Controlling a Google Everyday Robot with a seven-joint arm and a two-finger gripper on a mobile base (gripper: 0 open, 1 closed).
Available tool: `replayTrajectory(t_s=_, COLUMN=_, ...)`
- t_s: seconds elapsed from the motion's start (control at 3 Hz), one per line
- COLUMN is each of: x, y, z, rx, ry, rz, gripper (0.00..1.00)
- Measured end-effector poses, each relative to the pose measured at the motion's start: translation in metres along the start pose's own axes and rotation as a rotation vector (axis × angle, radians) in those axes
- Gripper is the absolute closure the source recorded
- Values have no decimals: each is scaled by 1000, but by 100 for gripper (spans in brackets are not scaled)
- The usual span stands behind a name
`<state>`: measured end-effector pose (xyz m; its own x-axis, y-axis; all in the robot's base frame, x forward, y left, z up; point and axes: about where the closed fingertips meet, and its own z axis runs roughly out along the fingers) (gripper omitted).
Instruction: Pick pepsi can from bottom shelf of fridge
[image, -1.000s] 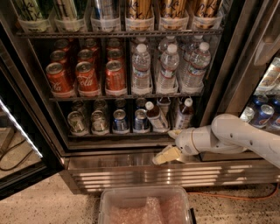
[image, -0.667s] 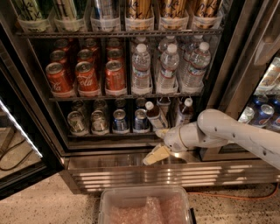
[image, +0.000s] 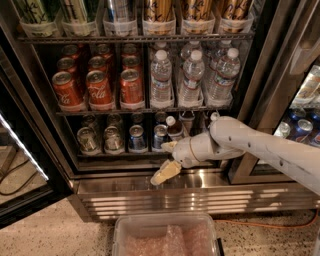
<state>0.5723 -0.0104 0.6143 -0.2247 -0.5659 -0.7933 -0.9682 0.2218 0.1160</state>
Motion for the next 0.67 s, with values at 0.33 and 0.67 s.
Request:
replayTrajectory(t_s=0.33, x=-16, y=-16, z=-4, rx=59, ry=1, rz=-22, gripper=8)
replayTrajectory(t_s=0.67, x=-20, y=-39, z=-20, rx=150, ry=-7, rz=4, gripper=7)
